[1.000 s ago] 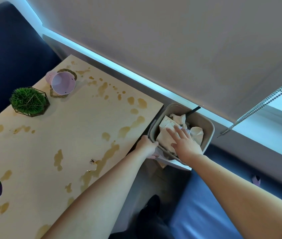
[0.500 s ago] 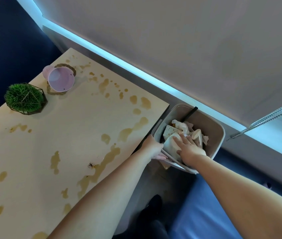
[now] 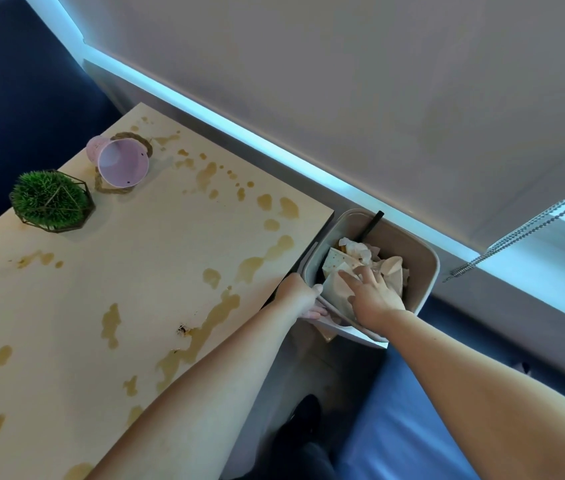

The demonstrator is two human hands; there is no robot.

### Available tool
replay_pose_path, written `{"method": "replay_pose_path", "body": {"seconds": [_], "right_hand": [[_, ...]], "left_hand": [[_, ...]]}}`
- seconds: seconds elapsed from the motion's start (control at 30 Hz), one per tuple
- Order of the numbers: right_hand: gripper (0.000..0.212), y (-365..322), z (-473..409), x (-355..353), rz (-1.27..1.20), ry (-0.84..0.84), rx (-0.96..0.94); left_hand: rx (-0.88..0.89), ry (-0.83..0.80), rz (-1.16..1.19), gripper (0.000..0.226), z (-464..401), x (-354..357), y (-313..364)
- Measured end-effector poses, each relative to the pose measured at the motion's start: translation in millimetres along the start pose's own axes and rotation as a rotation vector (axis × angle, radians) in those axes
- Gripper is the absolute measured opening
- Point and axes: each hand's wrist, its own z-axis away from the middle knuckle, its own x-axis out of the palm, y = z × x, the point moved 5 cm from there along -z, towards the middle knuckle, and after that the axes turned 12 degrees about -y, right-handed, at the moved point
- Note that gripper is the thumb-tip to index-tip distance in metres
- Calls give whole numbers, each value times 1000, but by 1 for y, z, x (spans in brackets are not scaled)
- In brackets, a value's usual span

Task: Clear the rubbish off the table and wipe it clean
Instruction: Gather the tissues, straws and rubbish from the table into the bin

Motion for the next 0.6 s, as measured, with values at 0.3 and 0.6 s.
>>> {"method": "replay_pose_path", "body": {"seconds": [0.3, 0.6], "right_hand": [[41, -23, 36, -27, -96, 114, -1], [40, -129, 71, -52, -95, 241, -189]], "left_hand": [[65, 33, -113, 47, 46, -17, 7], [351, 212, -327, 35, 132, -85, 17]]}}
